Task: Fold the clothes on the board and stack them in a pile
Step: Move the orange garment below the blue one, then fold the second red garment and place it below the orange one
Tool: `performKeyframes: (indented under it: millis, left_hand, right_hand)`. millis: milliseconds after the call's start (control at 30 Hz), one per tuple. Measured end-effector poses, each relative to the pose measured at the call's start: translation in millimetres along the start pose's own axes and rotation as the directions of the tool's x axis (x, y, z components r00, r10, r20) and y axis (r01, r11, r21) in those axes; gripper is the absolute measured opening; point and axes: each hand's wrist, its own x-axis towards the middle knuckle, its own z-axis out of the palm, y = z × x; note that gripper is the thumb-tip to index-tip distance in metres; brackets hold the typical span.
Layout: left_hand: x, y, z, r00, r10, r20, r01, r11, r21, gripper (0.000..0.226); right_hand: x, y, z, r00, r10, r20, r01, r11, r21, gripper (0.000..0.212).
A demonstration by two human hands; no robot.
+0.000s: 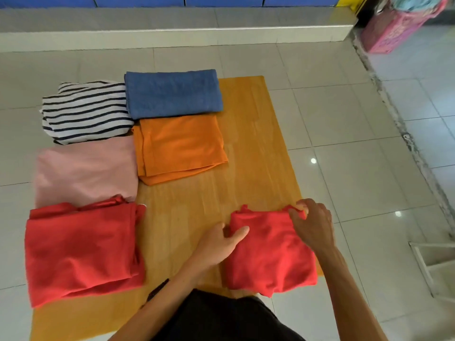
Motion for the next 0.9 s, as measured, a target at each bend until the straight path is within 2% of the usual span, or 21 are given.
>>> performKeyframes:
  millis: [67,133,267,367,433,500,567,600,700,767,833,900]
  left_hand:
    - [-2,4,15,1.000,0.022,-0.013,-0.023,0.998,-0.057,0.064]
    - [1,3,25,0.998,0.054,-0.019,-0.055,0.995,-0.087,0.063]
    - [3,-4,21,0.999,-0.007,0.052,0.021,0.960,-0.279,0.045]
    - [0,-18,-2,1.000,-0.015,0.026,0.025,0.889,-0.456,0.042]
    - [-4,-30,-22,0.999,-0.024,-0.022,0.009,0.853,-0.522,0.042]
    - [-12,-40,-44,0.996,-0.037,-0.085,-0.015,0.840,-0.543,0.033]
    - [-16,-47,-68,0.983,-0.052,-0.177,-0.055,0.832,-0.552,0.029]
    - [-15,-51,-80,0.969,-0.053,-0.242,-0.091,0.832,-0.547,0.036]
    - [-14,-54,-118,0.912,-0.065,-0.405,-0.186,0.815,-0.549,0.067]
    - [-12,-52,-136,0.878,-0.084,-0.471,-0.215,0.810,-0.545,0.063]
    - [-4,-54,-144,0.856,-0.109,-0.506,-0.179,0.855,-0.487,0.060]
    - [5,-57,-145,0.861,-0.137,-0.489,-0.070,0.922,-0.382,0.068]
  right_hand:
    - [-12,22,-4,0.987,0.158,0.020,-0.158,0.987,-0.015,0.055]
    - [-26,35,2,0.963,0.249,0.100,-0.249,0.968,-0.006,0.066]
    - [-49,35,28,0.939,0.279,0.200,-0.300,0.951,0.080,0.069]
    - [-59,19,44,0.950,0.205,0.235,-0.259,0.938,0.231,0.058]
    - [-61,3,53,0.965,0.114,0.234,-0.188,0.928,0.323,0.049]
    - [-59,-21,63,0.967,0.002,0.253,-0.106,0.912,0.397,0.050]
    - [-53,-53,73,0.956,-0.081,0.283,-0.055,0.896,0.441,0.058]
    - [-49,-70,77,0.950,-0.115,0.289,-0.032,0.887,0.461,0.057]
    - [-36,-125,84,0.947,-0.205,0.248,0.047,0.851,0.524,0.038]
    - [-29,-153,88,0.938,-0.239,0.250,0.074,0.844,0.531,0.035]
    - [-23,-167,100,0.930,-0.246,0.274,0.084,0.865,0.494,0.038]
    - [-19,-167,116,0.931,-0.212,0.296,0.077,0.909,0.409,0.043]
